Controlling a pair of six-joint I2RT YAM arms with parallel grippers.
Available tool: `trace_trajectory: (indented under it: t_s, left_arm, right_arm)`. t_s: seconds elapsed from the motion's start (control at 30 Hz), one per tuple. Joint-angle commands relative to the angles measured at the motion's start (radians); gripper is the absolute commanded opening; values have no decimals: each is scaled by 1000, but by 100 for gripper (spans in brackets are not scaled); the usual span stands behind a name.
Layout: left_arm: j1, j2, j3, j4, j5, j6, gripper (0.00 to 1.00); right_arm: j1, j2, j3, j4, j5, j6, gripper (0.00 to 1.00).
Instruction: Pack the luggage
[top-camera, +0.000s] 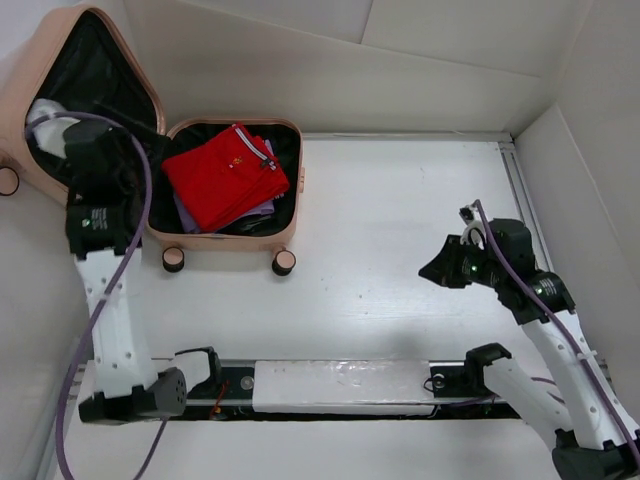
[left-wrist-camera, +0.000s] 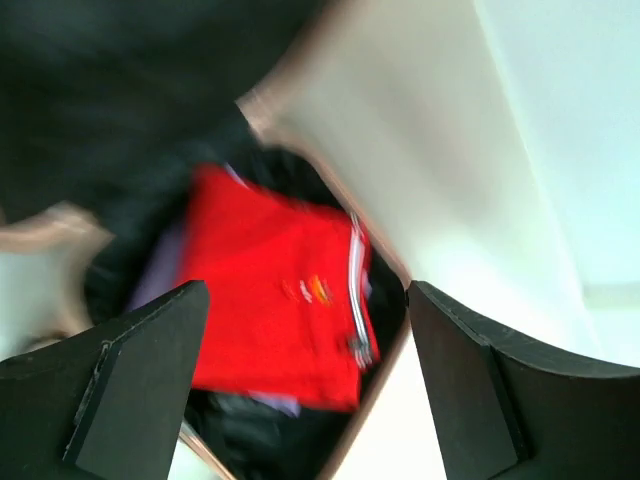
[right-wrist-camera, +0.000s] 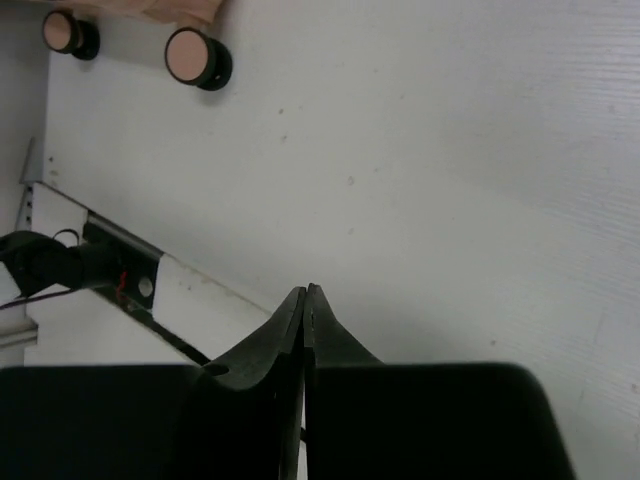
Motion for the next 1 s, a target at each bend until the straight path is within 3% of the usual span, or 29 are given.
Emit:
trace_trajectory:
  t_s: [0.0,0.03,0.1,0.13,0.2,0.3,0.33,0.43,0.63,0.7,0.8,0.97]
  left_arm:
    - [16,4,122,-236,-285,-2,77]
    - [16,16,203,-338,-401,11,77]
    - [16,-2,225,-400,-506,11,77]
    - [16,-16,225,-411,-593,21,79]
    - [16,-28,161,-431,-636,31,81]
    - [28,14,95,-457,-713,31,81]
    - [62,48,84,-466,-725,20,81]
    - [103,141,145,-545,-713,-43,82]
    - [103,315,385,-555,-722,11,82]
    - [143,338,385,-555,-722,23,82]
    - [287,329,356,-555,-595,3,77]
    - [287,350,400,-505,-569,34,74]
  right_arm:
    - [39,-27,-9,124,-114,-18,2]
    - [59,-27,-19,141,-131,-18,0]
    - [82,-27,-29,184,-169,-18,1]
    - [92,-27,-29,196,-181,-18,4]
    - [129,-16,-29,216,-212,-18,12]
    - [175,5,-19,238,-221,-18,41]
    - [186,19,-19,247,-221,-18,55]
    - [227,35,17,233,-230,-46,71]
    - [293,78,48,233,-220,-83,81]
    - [304,88,59,224,-210,-93,81]
    - [313,99,68,198,-166,-115,81]
    - [324,113,77,198,-146,-115,81]
